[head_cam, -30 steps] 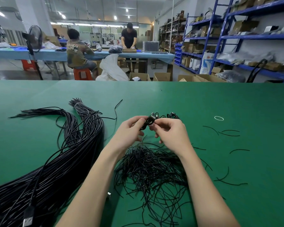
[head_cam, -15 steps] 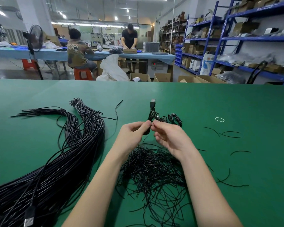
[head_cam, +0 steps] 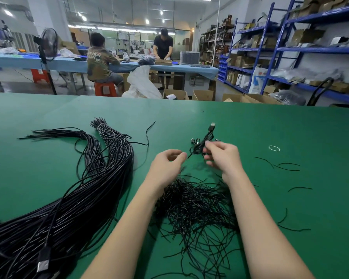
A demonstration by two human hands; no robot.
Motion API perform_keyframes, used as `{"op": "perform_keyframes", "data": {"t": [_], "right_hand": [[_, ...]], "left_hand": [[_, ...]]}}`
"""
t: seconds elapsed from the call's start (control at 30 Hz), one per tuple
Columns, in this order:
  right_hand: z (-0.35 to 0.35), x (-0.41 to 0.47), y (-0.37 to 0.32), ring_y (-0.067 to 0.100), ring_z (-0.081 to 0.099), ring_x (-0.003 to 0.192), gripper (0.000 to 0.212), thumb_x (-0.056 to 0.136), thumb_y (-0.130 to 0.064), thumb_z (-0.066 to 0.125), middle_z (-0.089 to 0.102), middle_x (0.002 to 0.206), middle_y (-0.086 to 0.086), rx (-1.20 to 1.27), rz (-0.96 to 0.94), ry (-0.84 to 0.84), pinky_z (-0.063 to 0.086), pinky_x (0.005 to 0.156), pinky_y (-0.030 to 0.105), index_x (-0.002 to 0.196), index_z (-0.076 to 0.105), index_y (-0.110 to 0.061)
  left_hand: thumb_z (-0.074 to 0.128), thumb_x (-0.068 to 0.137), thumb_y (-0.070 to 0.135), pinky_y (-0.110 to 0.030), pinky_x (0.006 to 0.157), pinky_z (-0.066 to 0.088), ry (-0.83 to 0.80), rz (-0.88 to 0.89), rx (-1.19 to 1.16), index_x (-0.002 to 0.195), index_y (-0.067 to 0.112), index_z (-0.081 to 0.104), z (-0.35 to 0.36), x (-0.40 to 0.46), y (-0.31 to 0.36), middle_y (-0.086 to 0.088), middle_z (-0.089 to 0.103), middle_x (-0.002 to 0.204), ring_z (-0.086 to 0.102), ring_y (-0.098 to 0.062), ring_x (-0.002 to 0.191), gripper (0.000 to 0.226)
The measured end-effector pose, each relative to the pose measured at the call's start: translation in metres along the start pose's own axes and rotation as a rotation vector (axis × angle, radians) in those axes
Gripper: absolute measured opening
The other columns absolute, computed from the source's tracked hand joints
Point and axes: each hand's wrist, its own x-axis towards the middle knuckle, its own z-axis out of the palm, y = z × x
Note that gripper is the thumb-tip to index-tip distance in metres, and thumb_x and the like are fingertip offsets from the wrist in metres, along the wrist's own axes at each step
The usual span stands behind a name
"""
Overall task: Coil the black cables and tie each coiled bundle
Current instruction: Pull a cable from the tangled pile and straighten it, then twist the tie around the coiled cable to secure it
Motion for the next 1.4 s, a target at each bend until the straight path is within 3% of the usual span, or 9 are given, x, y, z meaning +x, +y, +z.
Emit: {"op": "perform_keyframes", "data": {"t": [0.3,0.5,0.67,0.77,0.93,1.03,1.17,1.27,1.4], "right_hand": [[-0.002,0.062,-0.008,0.025,0.076,0.084,0.025,0.089,-0.034,0.065,0.077,0.082,0.006,-0.693,0.058,0.108,0.061,0.086,0.038,0.101,0.074,-0.014],[-0.011,0.041,0.005,0.025,0.07,0.106,0.02,0.09,-0.03,0.064,0.074,0.115,0.001,-0.636,-0.04,0.048,0.057,0.096,0.039,0.105,0.075,-0.025],[-0.017,-0.004,0.006,-0.006,0.064,0.075,0.012,0.088,-0.031,0.07,0.074,0.079,-0.022,-0.678,-0.194,-0.27,0.051,0.071,0.016,0.079,0.075,-0.036],[-0.015,-0.028,0.019,-0.016,0.059,0.085,0.008,0.087,-0.034,0.074,0.072,0.085,-0.025,-0.783,-0.207,-0.429,0.042,0.073,0.011,0.082,0.075,-0.04],[-0.006,-0.038,0.022,-0.004,0.065,0.09,0.005,0.082,-0.042,0.076,0.072,0.085,-0.021,-0.793,-0.23,-0.409,0.051,0.086,0.025,0.078,0.073,-0.042],[-0.004,-0.039,0.027,-0.006,0.064,0.089,0.011,0.083,-0.046,0.074,0.073,0.086,-0.019,-0.749,-0.241,-0.377,0.05,0.08,0.025,0.073,0.071,-0.043],[0.0,-0.042,0.034,-0.008,0.062,0.087,0.014,0.086,-0.045,0.073,0.072,0.086,-0.02,-0.716,-0.234,-0.367,0.047,0.077,0.024,0.073,0.07,-0.042],[0.002,-0.043,0.035,-0.007,0.062,0.086,0.013,0.088,-0.045,0.071,0.07,0.083,-0.021,-0.705,-0.249,-0.351,0.048,0.078,0.026,0.075,0.071,-0.042],[0.004,-0.044,0.034,-0.008,0.061,0.086,0.012,0.09,-0.043,0.07,0.069,0.083,-0.022,-0.685,-0.26,-0.347,0.049,0.08,0.028,0.078,0.071,-0.041]], "left_hand": [[0.06,0.096,0.039,-0.019,0.056,0.041,-0.044,-0.057,0.034,0.104,0.022,0.07,-0.008,0.0,0.0,0.008,0.069,0.102,0.057,-0.001,0.061,0.02],[0.061,0.096,0.034,-0.023,0.059,0.041,-0.043,-0.081,0.059,0.1,0.02,0.071,-0.009,0.001,-0.003,0.001,0.071,0.106,0.057,-0.007,0.066,0.018],[0.062,0.094,0.03,-0.022,0.055,0.039,-0.026,-0.091,0.057,0.098,0.019,0.072,-0.011,0.002,-0.004,0.001,0.073,0.103,0.055,-0.006,0.061,0.015],[0.063,0.093,0.03,-0.023,0.058,0.04,-0.023,-0.097,0.064,0.096,0.019,0.073,-0.01,0.003,-0.004,0.0,0.074,0.099,0.055,-0.008,0.064,0.015],[0.063,0.091,0.029,-0.022,0.055,0.039,-0.038,-0.105,0.094,0.093,0.019,0.074,-0.011,0.003,-0.007,0.007,0.072,0.09,0.055,-0.005,0.058,0.015],[0.062,0.092,0.032,-0.026,0.068,0.043,0.052,-0.06,0.225,0.098,0.02,0.07,-0.012,0.006,-0.011,0.005,0.071,0.091,0.062,-0.014,0.078,0.015],[0.059,0.093,0.039,-0.039,0.094,0.051,0.245,-0.046,0.416,0.138,0.013,0.034,-0.019,0.008,-0.018,-0.012,0.071,0.104,0.068,-0.031,0.099,0.057],[0.06,0.092,0.042,-0.049,0.084,0.058,0.326,-0.094,0.402,0.15,0.016,0.006,-0.03,0.008,-0.02,-0.022,0.069,0.104,0.072,-0.037,0.085,0.084],[0.06,0.095,0.037,-0.045,0.061,0.063,0.346,-0.122,0.34,0.128,0.016,0.022,-0.04,0.004,-0.015,-0.02,0.065,0.091,0.072,-0.025,0.054,0.055]]}}
